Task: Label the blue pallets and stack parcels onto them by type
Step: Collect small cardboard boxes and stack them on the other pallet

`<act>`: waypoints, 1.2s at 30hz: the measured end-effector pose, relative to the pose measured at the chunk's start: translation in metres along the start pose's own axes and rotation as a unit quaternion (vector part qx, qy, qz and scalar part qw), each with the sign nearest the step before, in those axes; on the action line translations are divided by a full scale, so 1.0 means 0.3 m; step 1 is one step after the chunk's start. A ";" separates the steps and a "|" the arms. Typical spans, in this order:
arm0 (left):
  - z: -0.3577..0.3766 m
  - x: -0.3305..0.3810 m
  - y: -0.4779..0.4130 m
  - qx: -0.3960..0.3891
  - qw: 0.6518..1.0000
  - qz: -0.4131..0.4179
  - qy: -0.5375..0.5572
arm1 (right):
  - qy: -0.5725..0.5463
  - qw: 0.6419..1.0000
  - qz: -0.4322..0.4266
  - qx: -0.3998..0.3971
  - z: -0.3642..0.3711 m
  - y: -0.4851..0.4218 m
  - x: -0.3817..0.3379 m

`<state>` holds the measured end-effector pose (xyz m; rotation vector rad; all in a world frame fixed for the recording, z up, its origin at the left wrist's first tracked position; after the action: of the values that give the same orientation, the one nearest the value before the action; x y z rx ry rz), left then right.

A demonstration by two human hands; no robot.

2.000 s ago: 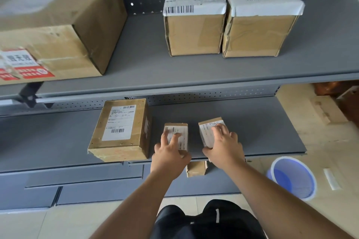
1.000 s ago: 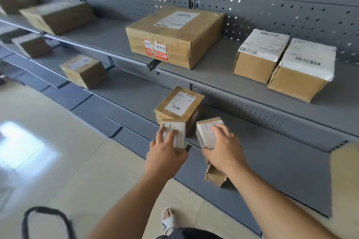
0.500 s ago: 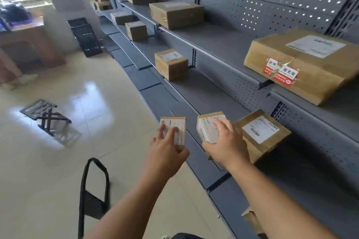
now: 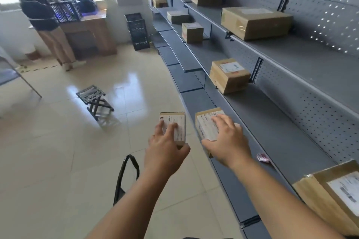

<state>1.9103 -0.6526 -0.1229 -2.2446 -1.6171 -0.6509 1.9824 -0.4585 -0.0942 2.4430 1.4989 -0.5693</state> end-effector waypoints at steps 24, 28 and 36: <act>-0.202 -0.137 -1.141 0.079 0.985 -0.155 -0.021 | -0.026 0.985 -0.144 -0.089 0.192 -1.346 -0.424; -0.236 -0.243 -1.335 0.079 0.982 -0.171 -0.018 | -0.024 0.983 -0.153 -0.097 0.274 -1.535 -0.545; -0.376 -0.493 -1.835 0.070 0.985 -0.160 -0.009 | -0.013 0.986 -0.137 -0.089 0.436 -1.969 -0.846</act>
<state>1.3293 -0.6502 -0.1158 -1.9155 -1.9891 -0.5729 1.3264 -0.4432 -0.0928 2.1050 1.8055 -0.4874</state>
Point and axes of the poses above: each hand's wrist, its own y-axis away from the middle knuckle, its own z-axis out of the palm, x = y × z, the point moved 10 cm from there along -y, towards the middle knuckle, and after that the axes turned 1 degree about -x, right-handed, at the moved point
